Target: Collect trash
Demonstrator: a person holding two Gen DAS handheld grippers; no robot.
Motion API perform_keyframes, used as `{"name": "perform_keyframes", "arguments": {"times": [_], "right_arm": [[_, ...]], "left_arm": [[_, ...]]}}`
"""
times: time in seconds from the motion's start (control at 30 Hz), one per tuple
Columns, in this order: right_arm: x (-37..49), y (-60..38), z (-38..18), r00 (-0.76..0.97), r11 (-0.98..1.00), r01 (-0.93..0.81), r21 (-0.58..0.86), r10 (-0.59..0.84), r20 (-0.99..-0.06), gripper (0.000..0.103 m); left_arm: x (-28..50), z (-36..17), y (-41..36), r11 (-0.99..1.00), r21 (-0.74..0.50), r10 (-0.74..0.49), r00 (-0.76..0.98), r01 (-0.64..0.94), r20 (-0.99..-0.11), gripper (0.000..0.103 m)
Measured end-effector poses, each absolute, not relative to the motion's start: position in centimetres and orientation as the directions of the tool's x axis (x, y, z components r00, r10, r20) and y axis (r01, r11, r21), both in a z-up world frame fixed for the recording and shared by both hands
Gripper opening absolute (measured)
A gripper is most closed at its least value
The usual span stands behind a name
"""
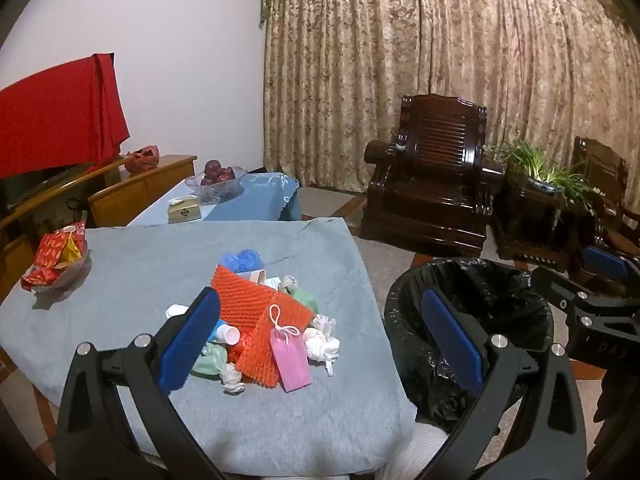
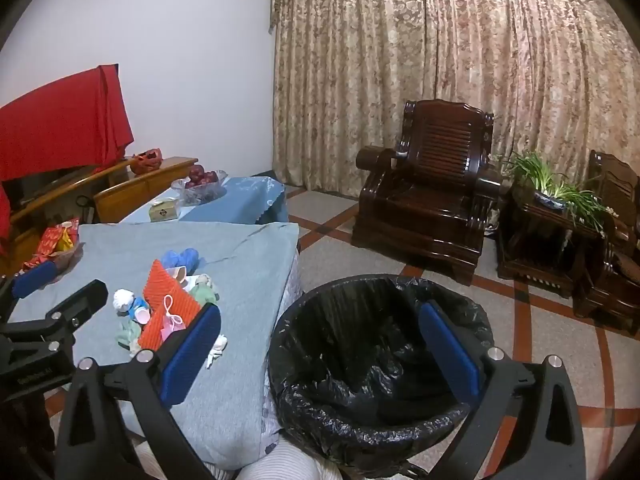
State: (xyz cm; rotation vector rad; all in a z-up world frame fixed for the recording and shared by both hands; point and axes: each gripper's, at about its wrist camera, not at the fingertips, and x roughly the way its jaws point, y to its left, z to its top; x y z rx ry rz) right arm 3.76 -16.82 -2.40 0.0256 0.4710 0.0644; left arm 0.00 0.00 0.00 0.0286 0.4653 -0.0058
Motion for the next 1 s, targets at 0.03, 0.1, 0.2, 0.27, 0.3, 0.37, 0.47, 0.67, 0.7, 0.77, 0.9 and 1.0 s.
{"name": "perform_keyframes", "arguments": {"times": [0.03, 0.1, 0.2, 0.27, 0.3, 0.37, 0.47, 0.67, 0.7, 0.77, 0.9, 1.0], "right_arm": [[3.8, -16.8, -2.4, 0.888, 0.998, -0.056, 0.038, 0.067, -0.455, 0.097], [3.8, -16.8, -2.4, 0.888, 0.998, -0.055, 0.039, 0.067, -0.456, 0.097], [3.8, -16.8, -2.4, 0.887, 0.998, -0.056, 0.039, 0.067, -0.457, 0.097], [3.8, -16.7, -2.4, 0.887, 0.998, -0.056, 0.039, 0.067, -0.458, 0.097], [3.8, -16.7, -2.4, 0.887, 0.998, -0.056, 0.039, 0.068, -0.457, 0.097], [3.8, -16.7, -2.4, 0.887, 0.998, -0.055, 0.039, 0.067, -0.458, 0.097], [3.8, -16.8, -2.4, 0.887, 0.998, -0.056, 0.040, 0.068, -0.457, 0.097], [3.8, -16.8, -2.4, 0.886, 0.998, -0.056, 0.039, 0.067, -0.458, 0.097], [3.8, -16.8, -2.4, 0.886, 0.998, -0.056, 0.038, 0.067, -0.459, 0.097], [3.8, -16.8, -2.4, 0.887, 0.998, -0.056, 0.040, 0.068, -0.458, 0.097], [3.8, -16.8, -2.5, 0.886, 0.998, -0.056, 0.039, 0.068, -0.458, 0.097], [3.8, -16.8, -2.5, 0.886, 0.998, -0.056, 0.040, 0.068, -0.459, 0.097]], "left_arm": [[0.0, 0.0, 0.0, 1.000, 0.022, -0.002, 0.895, 0.012, -0.447, 0.098], [0.0, 0.0, 0.0, 1.000, 0.022, -0.003, 0.894, 0.015, -0.447, 0.098], [0.0, 0.0, -0.1, 1.000, 0.024, -0.004, 0.893, 0.017, -0.450, 0.098], [0.0, -0.1, 0.0, 1.000, 0.015, -0.004, 0.893, 0.012, -0.449, 0.098], [0.0, -0.1, 0.0, 1.000, 0.015, -0.005, 0.894, 0.013, -0.449, 0.098], [0.0, -0.1, 0.0, 1.000, 0.015, -0.003, 0.894, 0.011, -0.449, 0.098], [0.0, -0.1, 0.0, 1.000, 0.015, -0.002, 0.894, 0.010, -0.449, 0.098], [0.2, -0.1, 0.4, 1.000, 0.015, -0.001, 0.894, 0.009, -0.448, 0.098], [0.2, -0.1, 0.4, 1.000, 0.015, -0.001, 0.894, 0.008, -0.448, 0.098], [0.3, -0.1, 0.9, 1.000, 0.015, -0.001, 0.894, 0.008, -0.448, 0.098], [0.3, -0.1, 0.8, 1.000, 0.015, 0.000, 0.894, 0.008, -0.448, 0.098], [0.3, -0.1, 0.8, 1.000, 0.015, 0.000, 0.894, 0.008, -0.449, 0.098]]}}
